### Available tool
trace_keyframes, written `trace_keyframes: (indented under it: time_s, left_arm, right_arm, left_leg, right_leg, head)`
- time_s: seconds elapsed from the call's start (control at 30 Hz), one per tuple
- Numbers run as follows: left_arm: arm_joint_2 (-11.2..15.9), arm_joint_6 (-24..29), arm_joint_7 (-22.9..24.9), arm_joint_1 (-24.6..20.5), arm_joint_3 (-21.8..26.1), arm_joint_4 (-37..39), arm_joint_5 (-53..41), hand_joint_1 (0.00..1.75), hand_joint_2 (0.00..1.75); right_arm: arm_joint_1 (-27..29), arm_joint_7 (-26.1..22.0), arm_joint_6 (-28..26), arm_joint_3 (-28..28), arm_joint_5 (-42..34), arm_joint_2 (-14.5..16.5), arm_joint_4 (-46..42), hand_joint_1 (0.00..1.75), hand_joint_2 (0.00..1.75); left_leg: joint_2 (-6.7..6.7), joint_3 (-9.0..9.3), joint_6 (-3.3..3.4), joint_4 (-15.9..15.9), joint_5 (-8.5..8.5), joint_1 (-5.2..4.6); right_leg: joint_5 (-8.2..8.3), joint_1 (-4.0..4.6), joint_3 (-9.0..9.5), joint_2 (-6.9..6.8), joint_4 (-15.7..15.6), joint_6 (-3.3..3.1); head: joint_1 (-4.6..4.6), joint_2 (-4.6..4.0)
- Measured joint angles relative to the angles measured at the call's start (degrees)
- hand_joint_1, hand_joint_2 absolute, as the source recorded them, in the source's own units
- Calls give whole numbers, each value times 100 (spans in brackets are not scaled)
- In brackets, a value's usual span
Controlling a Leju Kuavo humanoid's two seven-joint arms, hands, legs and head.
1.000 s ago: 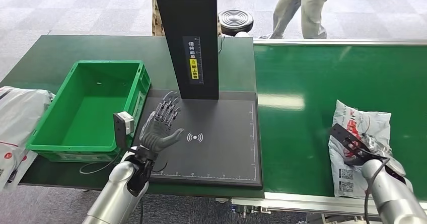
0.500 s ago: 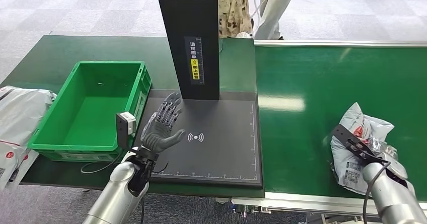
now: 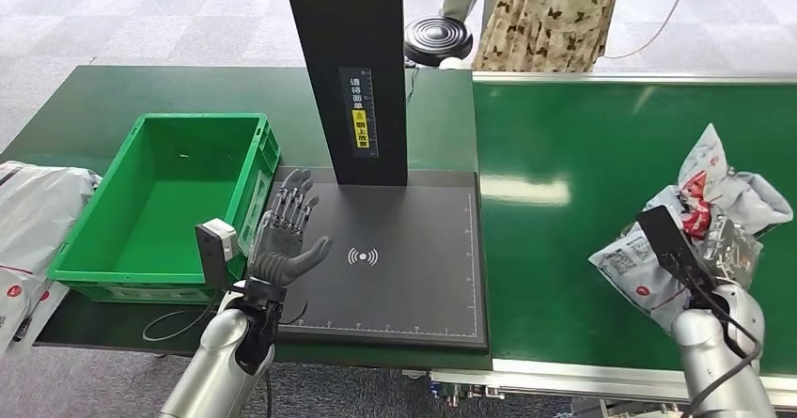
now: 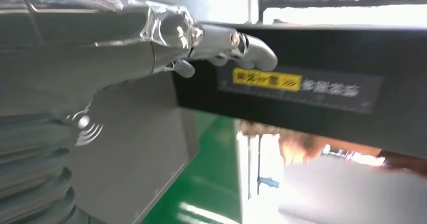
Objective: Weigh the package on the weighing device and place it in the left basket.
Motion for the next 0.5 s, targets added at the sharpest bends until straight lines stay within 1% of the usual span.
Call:
trace_keyframes:
  time_s: [0.1, 0.2, 0.27, 0.37, 0.5]
  left_arm:
    - [-50, 480, -316, 21, 60, -149, -227, 0, 175]
    - [-87, 798, -513, 20, 80, -251, -340, 0, 175]
    - [-97, 914, -604, 17, 83, -274, -355, 0, 175]
    - [-101, 1003, -710, 2, 82, -277, -357, 0, 175]
    - [-124, 1021, -752, -111, 64, -263, -357, 0, 175]
  right_arm:
    - [118, -651, -314, -18, -164, 150, -774, 175, 175]
    - [124, -1088, -217, 62, -291, 286, -1390, 175, 175]
    - [85, -1320, 39, 267, -326, 352, -1668, 175, 175]
    - [-61, -1531, 558, 798, -261, 431, -1883, 175, 175]
    - [-458, -1545, 1337, 1917, -117, 559, -1819, 175, 175]
  left_leg:
    - [1, 0, 0, -3, 0, 0]
    - [3, 0, -1, -6, 1, 0]
    - [10, 1, -1, -7, 1, 0]
    - [20, 4, -4, -7, 3, 0]
    - [24, 4, -14, -7, 10, 1]
  right_leg:
    - [-1, 0, -2, 1, 1, -1]
    - [-1, 1, -2, 3, 2, -2]
    - [0, 1, -2, 8, 3, -3]
    - [1, 1, -2, 16, 4, -4]
    - [4, 1, -7, 23, 7, -6]
  head:
    - [-1, 0]
    - [1, 0]
    - [1, 0]
    - [0, 1]
    - [1, 0]
